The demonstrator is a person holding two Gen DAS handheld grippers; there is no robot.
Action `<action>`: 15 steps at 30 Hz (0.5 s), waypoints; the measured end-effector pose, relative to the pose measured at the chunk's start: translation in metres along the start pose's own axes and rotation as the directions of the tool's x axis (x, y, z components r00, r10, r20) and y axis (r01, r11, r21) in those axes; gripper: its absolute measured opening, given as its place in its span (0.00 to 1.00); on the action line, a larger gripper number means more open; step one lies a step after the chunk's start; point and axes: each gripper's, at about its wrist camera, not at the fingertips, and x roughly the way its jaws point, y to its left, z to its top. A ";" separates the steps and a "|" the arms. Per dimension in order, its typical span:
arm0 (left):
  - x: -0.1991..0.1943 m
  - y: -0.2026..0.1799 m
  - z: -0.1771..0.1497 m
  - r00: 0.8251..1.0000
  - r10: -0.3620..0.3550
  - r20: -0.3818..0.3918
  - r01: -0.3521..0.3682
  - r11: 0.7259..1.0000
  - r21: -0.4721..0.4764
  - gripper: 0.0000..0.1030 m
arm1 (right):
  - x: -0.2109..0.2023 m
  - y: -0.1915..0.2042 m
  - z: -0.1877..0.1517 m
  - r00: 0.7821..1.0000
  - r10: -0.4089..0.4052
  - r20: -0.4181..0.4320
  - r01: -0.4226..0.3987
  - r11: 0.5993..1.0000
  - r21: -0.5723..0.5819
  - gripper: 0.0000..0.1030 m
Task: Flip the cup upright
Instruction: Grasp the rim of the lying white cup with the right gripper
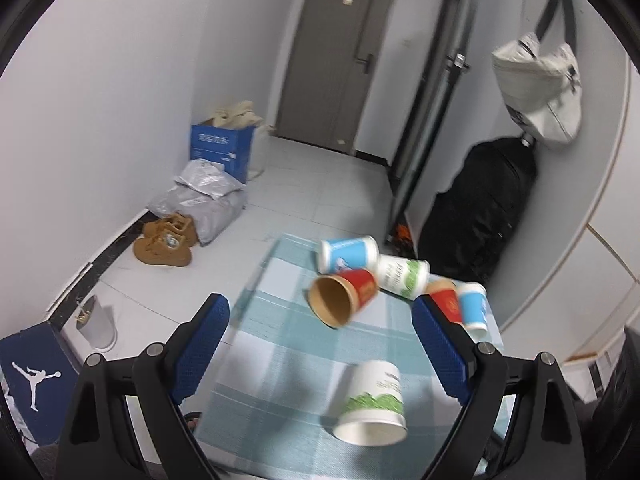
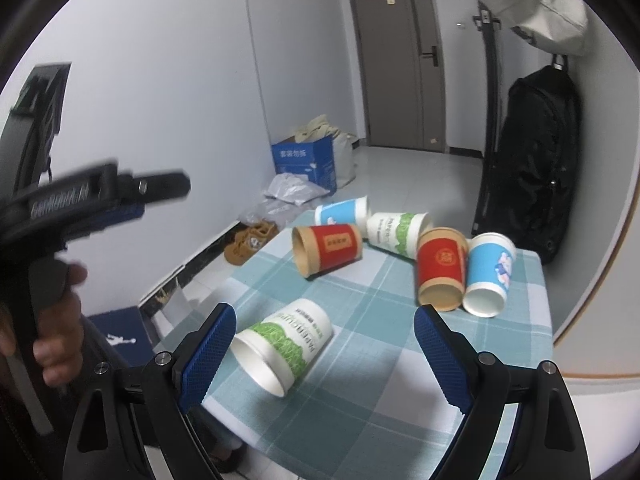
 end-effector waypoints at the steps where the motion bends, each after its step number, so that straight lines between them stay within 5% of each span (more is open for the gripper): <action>1: 0.001 0.003 0.001 1.000 -0.006 -0.005 0.006 1.000 -0.011 0.87 | 0.001 0.002 -0.001 1.000 0.003 -0.004 -0.003 1.000 -0.006 0.88; 15: 0.006 0.025 0.003 0.999 -0.013 -0.036 0.010 0.996 -0.085 0.87 | 0.042 0.038 -0.015 0.993 -0.030 -0.113 0.013 0.989 -0.148 0.84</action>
